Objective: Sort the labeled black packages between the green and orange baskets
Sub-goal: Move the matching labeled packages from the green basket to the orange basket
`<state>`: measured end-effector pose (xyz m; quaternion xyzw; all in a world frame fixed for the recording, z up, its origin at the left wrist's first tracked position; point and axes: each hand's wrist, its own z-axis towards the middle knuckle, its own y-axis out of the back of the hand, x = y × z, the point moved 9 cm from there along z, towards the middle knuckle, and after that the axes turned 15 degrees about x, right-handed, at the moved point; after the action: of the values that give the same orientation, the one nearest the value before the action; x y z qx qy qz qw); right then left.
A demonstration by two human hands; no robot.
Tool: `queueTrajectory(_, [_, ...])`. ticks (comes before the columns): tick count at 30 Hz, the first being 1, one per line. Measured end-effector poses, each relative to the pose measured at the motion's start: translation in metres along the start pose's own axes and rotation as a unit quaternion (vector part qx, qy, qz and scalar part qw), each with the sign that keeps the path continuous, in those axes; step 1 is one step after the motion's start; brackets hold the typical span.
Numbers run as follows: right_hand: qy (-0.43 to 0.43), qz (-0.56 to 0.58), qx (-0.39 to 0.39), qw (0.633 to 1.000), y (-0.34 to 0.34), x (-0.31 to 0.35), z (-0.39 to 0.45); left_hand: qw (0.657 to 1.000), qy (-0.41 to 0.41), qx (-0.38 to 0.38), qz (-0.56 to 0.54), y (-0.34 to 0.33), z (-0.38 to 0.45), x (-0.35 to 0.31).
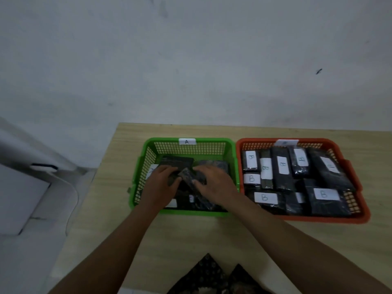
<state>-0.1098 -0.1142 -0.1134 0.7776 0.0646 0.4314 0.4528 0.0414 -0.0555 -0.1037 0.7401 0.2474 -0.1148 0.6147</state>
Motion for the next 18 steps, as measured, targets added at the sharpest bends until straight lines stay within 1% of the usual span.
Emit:
queueTrajectory(2, [-0.017,-0.050,0.040,0.998,-0.015,0.007,0.011,1.000,-0.007,0.009,-0.007,0.000,0.000,0.010])
queueTrajectory(4, [-0.036,-0.089,0.050,0.994,-0.023,0.011,0.020,1.000,-0.015,0.017,-0.012,0.001,0.003,0.019])
queueTrajectory(7, [-0.046,-0.059,-0.002,0.997,-0.016,0.014,0.034,0.999,-0.029,0.025,-0.025,0.003,0.012,0.029])
queueTrajectory(8, [-0.052,-0.049,-0.006,0.997,-0.014,0.014,0.041,0.999,-0.031,0.029,-0.029,0.004,0.016,0.033])
queueTrajectory(11, [-0.081,-0.040,0.021,0.996,-0.015,0.015,0.070,0.998,-0.025,0.042,-0.033,0.006,0.030,0.044])
queueTrajectory(14, [-0.104,-0.029,0.081,0.991,-0.025,0.014,0.102,0.998,-0.012,0.056,-0.040,0.006,0.043,0.057])
queueTrajectory(18, [-0.136,-0.038,0.222,0.965,-0.053,0.009,0.138,0.995,0.013,0.085,-0.048,0.005,0.061,0.078])
